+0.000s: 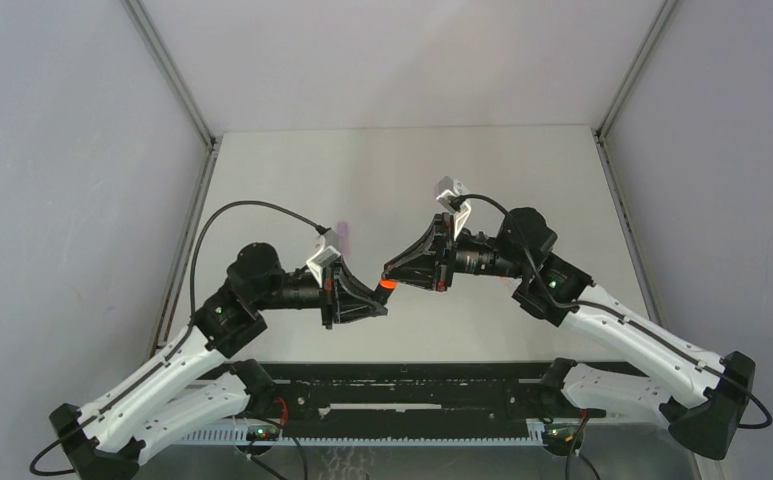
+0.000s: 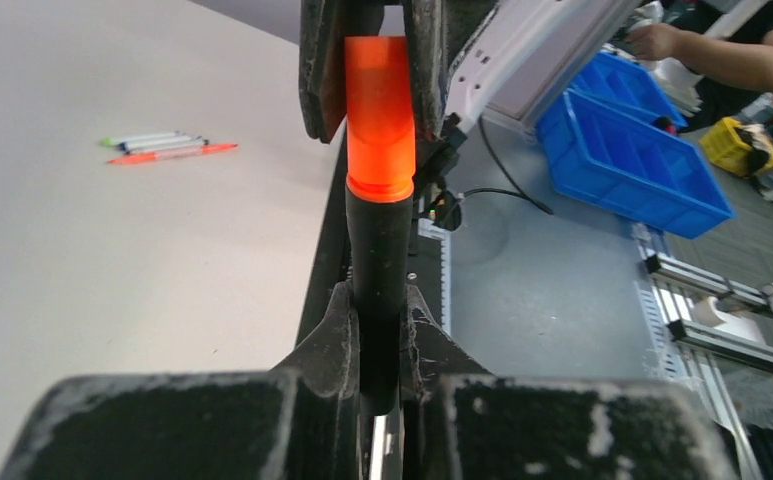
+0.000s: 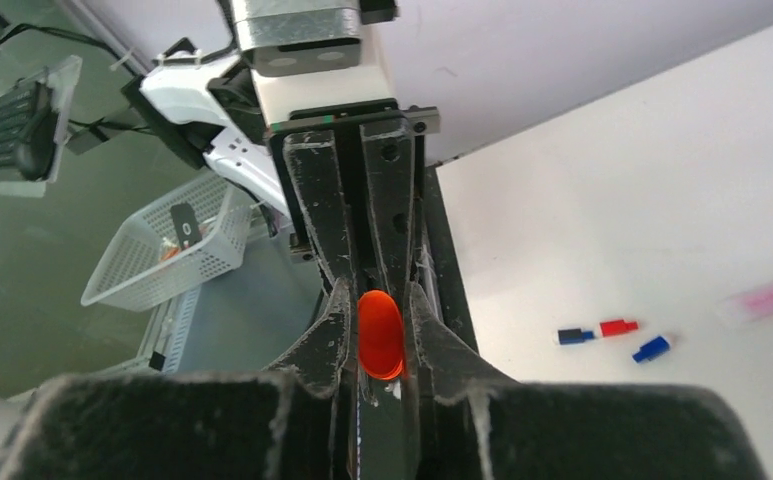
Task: Insert the pens into the pen caps
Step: Press the pen cap onto the pen.
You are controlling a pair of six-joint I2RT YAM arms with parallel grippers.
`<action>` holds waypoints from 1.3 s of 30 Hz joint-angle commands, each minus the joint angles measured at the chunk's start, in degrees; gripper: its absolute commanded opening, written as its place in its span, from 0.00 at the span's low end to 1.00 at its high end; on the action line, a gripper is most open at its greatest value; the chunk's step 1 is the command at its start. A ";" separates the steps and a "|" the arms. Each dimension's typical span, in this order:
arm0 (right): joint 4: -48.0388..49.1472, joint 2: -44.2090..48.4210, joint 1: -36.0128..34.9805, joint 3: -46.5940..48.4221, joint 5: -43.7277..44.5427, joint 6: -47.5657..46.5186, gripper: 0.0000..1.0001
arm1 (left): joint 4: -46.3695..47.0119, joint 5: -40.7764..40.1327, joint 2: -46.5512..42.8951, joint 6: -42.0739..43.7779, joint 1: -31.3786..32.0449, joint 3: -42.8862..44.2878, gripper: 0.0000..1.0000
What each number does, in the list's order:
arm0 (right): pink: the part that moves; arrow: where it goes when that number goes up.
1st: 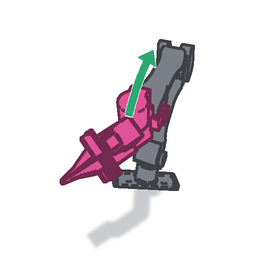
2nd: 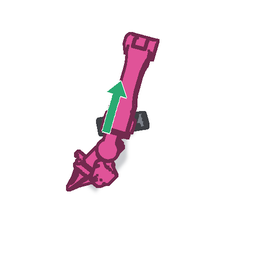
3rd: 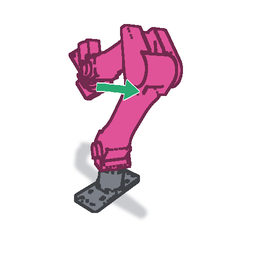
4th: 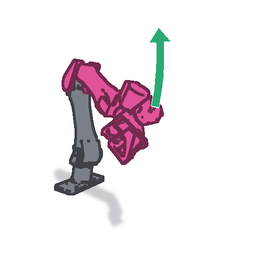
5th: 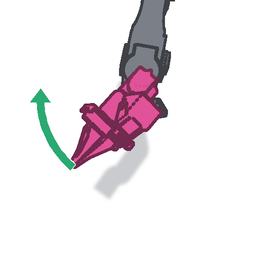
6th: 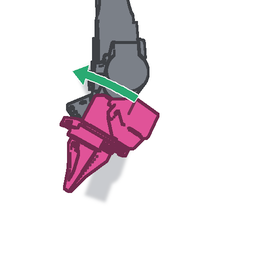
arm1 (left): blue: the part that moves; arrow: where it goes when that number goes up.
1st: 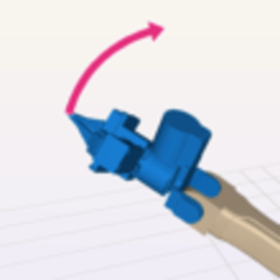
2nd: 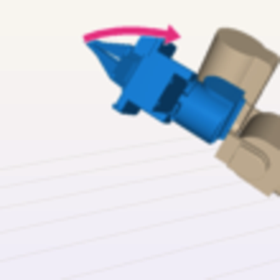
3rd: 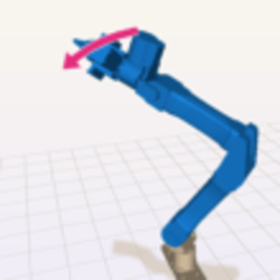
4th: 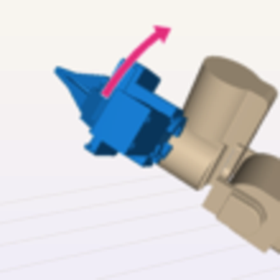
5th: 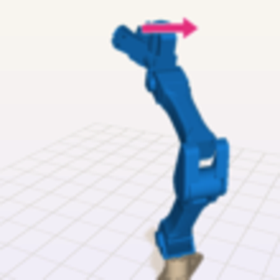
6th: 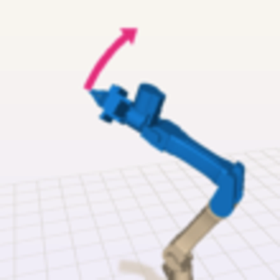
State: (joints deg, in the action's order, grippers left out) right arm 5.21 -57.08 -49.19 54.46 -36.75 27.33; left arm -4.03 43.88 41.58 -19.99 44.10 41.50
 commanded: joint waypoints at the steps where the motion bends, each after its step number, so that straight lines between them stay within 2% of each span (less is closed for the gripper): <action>1: -3.30 -1.23 -1.21 0.57 5.03 2.54 0.00 | -3.05 -8.93 -0.56 3.67 -0.15 3.76 0.00; 9: -6.23 -3.78 -3.07 0.58 2.74 1.60 0.00 | -2.99 -11.64 -1.83 3.17 -0.23 3.46 0.00; 13: -6.95 -4.87 -4.42 0.44 1.80 1.44 0.00 | 0.74 -9.36 -3.60 1.55 -0.54 2.37 0.00; 20: -0.47 -6.62 -5.80 -2.50 -0.94 6.78 0.00 | 3.66 -5.64 -5.52 0.81 -1.15 2.80 0.00; 30: -6.62 -7.63 -7.50 -2.51 -2.43 5.79 0.00 | 7.80 -3.78 -6.81 -2.04 -4.27 2.28 0.00; 39: -6.40 -9.99 -9.84 -4.00 -3.38 7.00 0.00 | 11.94 -4.18 -8.10 -4.39 -6.65 1.78 0.00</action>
State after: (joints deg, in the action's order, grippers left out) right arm 9.91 -63.20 -53.98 53.80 -32.38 33.10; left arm -13.82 44.03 34.72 -22.90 39.48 41.30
